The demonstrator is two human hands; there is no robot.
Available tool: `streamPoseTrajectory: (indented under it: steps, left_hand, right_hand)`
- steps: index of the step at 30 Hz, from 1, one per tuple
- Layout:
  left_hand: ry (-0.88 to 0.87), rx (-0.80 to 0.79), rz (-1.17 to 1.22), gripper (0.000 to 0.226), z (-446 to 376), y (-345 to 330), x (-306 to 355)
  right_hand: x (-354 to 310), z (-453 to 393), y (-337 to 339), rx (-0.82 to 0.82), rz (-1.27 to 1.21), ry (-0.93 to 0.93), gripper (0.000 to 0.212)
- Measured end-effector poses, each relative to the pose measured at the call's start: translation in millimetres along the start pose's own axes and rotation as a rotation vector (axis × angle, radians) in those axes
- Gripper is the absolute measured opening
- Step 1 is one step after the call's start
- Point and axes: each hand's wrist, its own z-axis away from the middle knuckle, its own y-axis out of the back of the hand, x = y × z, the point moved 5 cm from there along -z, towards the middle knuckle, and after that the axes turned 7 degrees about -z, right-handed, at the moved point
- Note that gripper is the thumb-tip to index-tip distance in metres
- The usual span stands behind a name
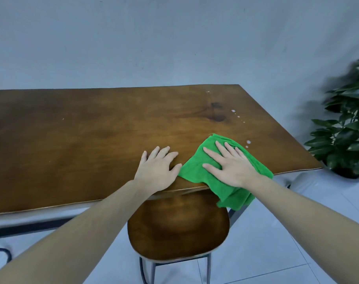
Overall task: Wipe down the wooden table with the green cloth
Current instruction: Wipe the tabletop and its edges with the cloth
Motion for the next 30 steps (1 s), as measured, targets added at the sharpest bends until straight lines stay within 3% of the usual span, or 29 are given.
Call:
streamPoseTrajectory:
  steps: [7, 17, 25, 30]
  left_hand:
    - [0.004, 0.015, 0.036, 0.055, -34.7, -1.4, 18.0]
    - [0.079, 0.053, 0.033, 0.053, -142.3, -2.8, 52.5]
    - [0.24, 0.099, 0.079, 0.052, -254.4, 3.4, 62.4]
    - [0.319, 0.193, 0.092, 0.057, -297.7, 3.5, 60.4]
  right_hand:
    - [14.8, -51.8, 9.5, 0.039, 0.0, -0.109, 0.074]
    - [72.9, -146.6, 39.2, 0.057, 0.017, -0.01, 0.073]
    - [92.4, -265.5, 65.5, -0.02, 0.061, 0.378, 0.068]
    - [92.3, -348.3, 77.3, -0.02, 0.063, 0.469, 0.065]
